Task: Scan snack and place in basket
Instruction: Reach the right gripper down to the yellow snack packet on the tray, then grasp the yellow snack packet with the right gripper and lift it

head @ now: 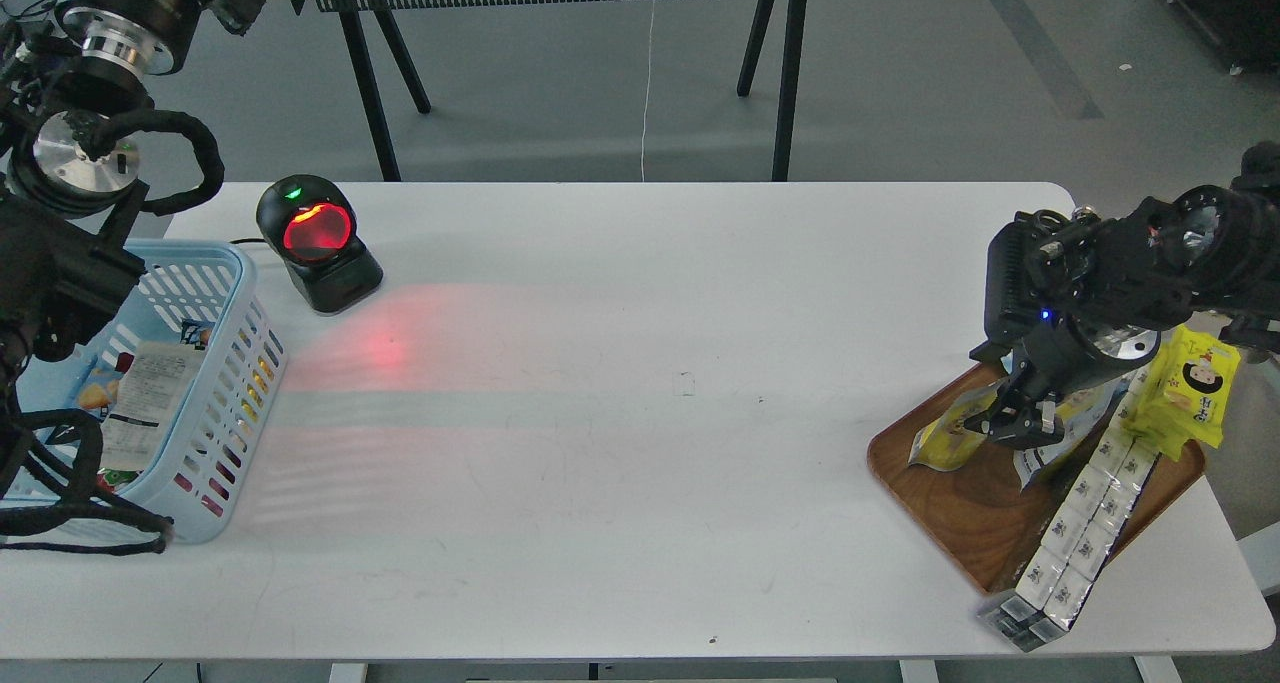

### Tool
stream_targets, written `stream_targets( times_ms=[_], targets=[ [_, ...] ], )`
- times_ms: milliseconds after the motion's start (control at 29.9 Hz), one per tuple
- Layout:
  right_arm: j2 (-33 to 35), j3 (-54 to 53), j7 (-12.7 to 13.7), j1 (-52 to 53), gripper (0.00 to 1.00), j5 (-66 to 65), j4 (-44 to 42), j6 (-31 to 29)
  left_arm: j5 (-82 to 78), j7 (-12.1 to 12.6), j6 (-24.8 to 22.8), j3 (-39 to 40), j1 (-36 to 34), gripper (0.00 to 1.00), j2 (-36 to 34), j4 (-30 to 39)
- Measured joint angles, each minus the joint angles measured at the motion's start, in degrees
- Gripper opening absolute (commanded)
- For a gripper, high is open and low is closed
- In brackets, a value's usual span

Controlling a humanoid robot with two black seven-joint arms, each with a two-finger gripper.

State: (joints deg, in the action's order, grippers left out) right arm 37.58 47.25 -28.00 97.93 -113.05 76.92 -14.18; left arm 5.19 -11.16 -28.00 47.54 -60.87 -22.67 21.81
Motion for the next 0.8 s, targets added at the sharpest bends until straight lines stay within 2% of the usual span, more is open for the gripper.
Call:
stream_targets(
  times_ms=[100, 234, 535, 803],
  targets=[
    [-0.05, 0.02, 0.00, 0.13, 0.09, -0.26, -0.29, -0.18, 0.00, 0.00, 0.00, -0.03, 0.03, 1.00, 0.00, -0.02],
    [-0.95, -0.06, 0.00, 0.16, 0.05, -0.32, -1.78, -0.23, 0.00, -0.01, 0.00, -0.03, 0.03, 1.00, -0.10, -0.14],
    [-1.06, -0.54, -0.01, 1.19, 0.03, -0.03, -2.24, -0.20, 0.00, -0.01, 0.00, 0.00, 0.03, 1.00, -0.10, -0.18],
    [0.20, -1.58, -0.01, 6.18, 0.02, 0.55, -0.55, -0.15, 0.04, -0.01, 0.00, 0.01, -0.20, 1.00, -0.10, -0.16]
  ],
)
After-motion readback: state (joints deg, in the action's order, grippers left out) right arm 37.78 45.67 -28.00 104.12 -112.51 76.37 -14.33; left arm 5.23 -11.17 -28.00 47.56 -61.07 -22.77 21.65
